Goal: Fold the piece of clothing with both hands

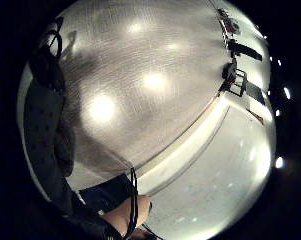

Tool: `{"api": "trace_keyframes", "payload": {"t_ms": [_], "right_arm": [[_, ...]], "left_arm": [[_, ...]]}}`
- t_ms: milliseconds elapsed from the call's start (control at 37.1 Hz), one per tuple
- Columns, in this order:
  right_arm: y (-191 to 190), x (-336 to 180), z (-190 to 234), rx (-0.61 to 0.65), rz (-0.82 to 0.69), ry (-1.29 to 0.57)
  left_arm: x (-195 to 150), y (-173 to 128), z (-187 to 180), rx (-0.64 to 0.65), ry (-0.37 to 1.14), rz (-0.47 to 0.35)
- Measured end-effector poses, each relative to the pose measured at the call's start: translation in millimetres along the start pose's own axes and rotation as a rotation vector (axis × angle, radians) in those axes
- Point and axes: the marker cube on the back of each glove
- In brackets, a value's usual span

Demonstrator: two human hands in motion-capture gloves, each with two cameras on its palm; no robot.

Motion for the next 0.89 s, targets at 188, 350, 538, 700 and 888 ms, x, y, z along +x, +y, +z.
{"api": "trace_keyframes", "payload": {"t_ms": [188, 350, 538, 700, 888], "right_arm": [[3.3, 5.2, -2.9, 0.072, -0.01, 0.022], [1.9, 47.0, -17.7, 0.198, 0.057, 0.037], [12.4, 111.8, -65.3, 0.293, 0.187, -0.026], [11.0, 108.9, -121.1, 0.387, 0.193, -0.07], [112.7, 14.8, -198.6, 0.585, -0.029, -0.058]], "left_arm": [[0.2, 8.3, -9.9, -0.043, 0.021, 0.003], [5.0, 27.7, -14.7, -0.072, 0.098, 0.078], [10.6, 43.4, -0.4, -0.102, 0.166, 0.211], [19.5, 52.8, 6.6, -0.145, 0.162, 0.286], [21.4, 53.3, -23.2, -0.017, 0.304, 0.427]]}}
